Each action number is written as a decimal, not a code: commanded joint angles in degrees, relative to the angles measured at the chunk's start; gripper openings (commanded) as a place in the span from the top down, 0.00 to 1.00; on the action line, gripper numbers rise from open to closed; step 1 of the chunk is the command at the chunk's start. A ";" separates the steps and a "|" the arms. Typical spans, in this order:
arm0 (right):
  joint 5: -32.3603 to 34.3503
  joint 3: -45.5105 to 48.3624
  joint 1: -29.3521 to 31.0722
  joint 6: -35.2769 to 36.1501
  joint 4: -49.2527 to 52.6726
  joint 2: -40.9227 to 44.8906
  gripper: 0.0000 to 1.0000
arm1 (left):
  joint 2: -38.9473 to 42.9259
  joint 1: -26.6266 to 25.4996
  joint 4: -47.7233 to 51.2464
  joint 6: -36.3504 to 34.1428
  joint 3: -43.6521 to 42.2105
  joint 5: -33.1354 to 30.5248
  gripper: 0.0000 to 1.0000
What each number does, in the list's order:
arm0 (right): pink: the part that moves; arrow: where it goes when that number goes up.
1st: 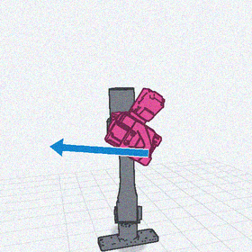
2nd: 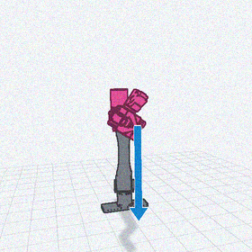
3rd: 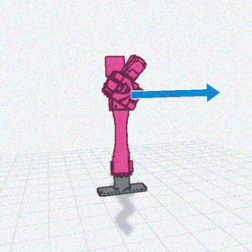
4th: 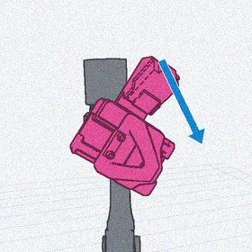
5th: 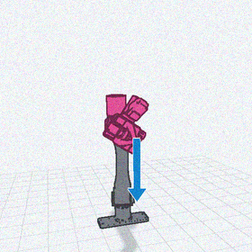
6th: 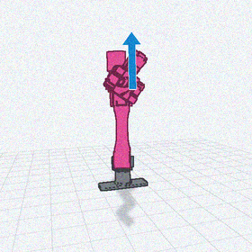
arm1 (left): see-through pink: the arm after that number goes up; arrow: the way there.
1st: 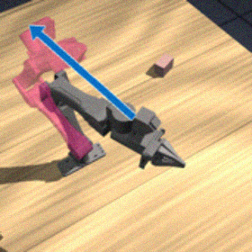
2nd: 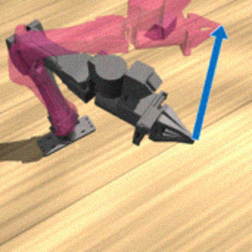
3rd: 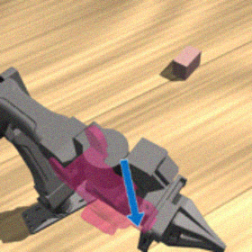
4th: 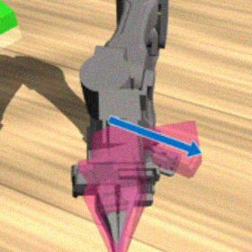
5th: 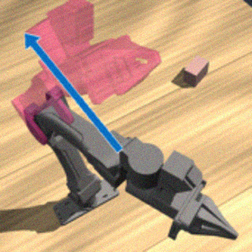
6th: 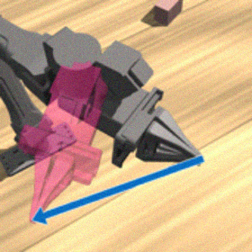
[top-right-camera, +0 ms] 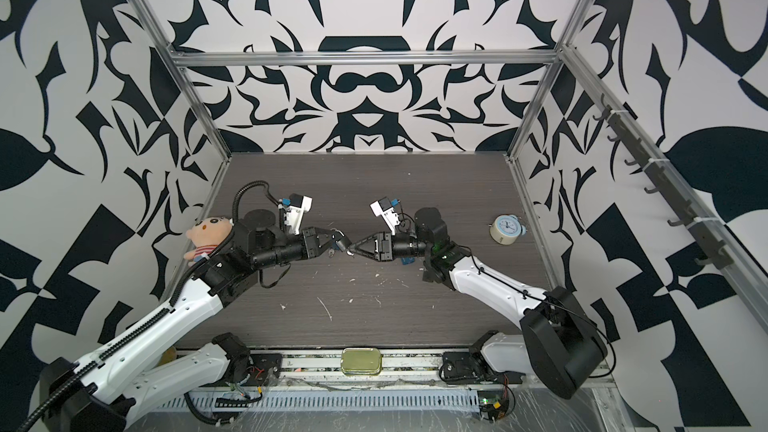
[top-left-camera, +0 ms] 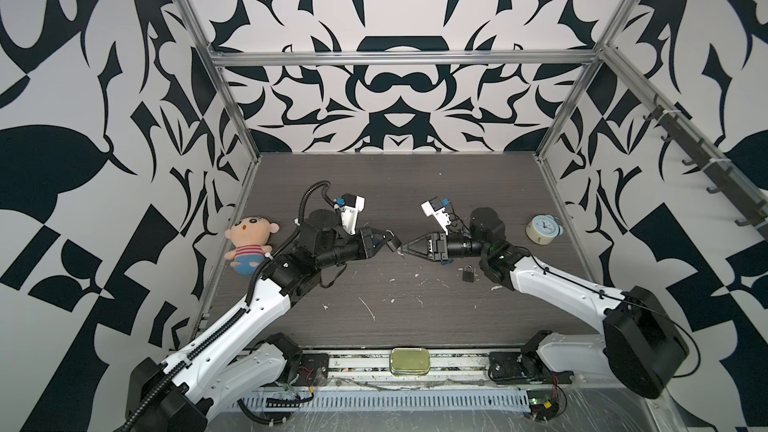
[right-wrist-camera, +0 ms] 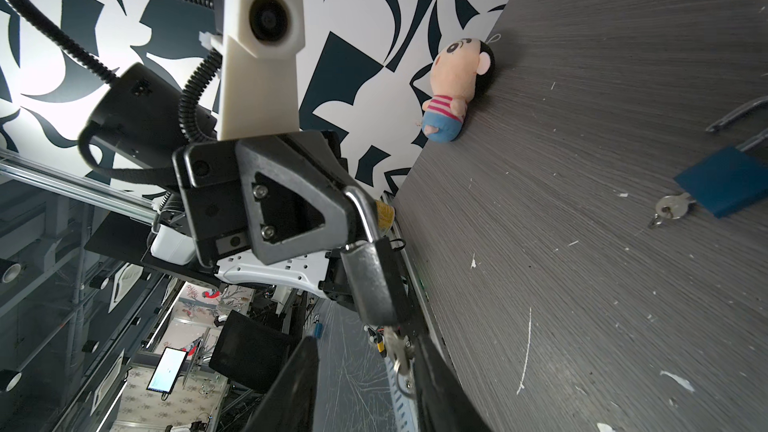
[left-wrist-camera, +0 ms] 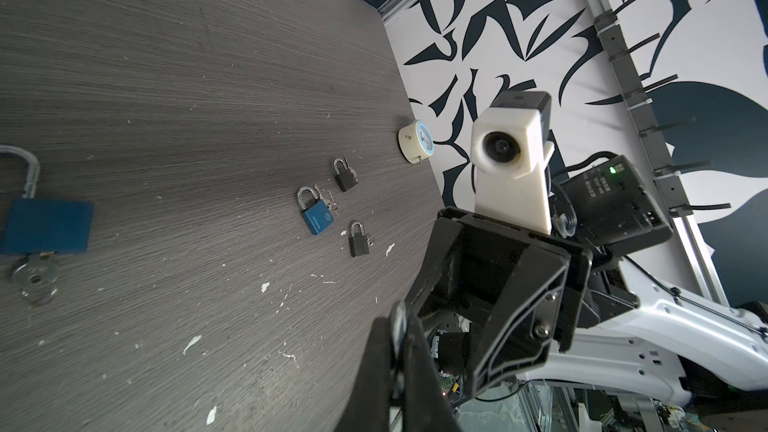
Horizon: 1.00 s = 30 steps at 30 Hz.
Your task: Lock with the key
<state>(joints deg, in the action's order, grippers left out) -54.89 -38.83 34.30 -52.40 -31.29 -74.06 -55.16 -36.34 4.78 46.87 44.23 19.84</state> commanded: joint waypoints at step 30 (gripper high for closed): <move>0.03 0.50 1.21 -3.99 -11.26 -2.79 1.00 | 3.64 3.60 -5.55 3.48 0.70 -0.77 1.00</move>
<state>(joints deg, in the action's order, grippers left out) -54.78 -39.44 35.44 -54.59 -38.63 -76.97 -53.30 -34.79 2.35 49.74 44.23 20.12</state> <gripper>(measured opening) 0.058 0.075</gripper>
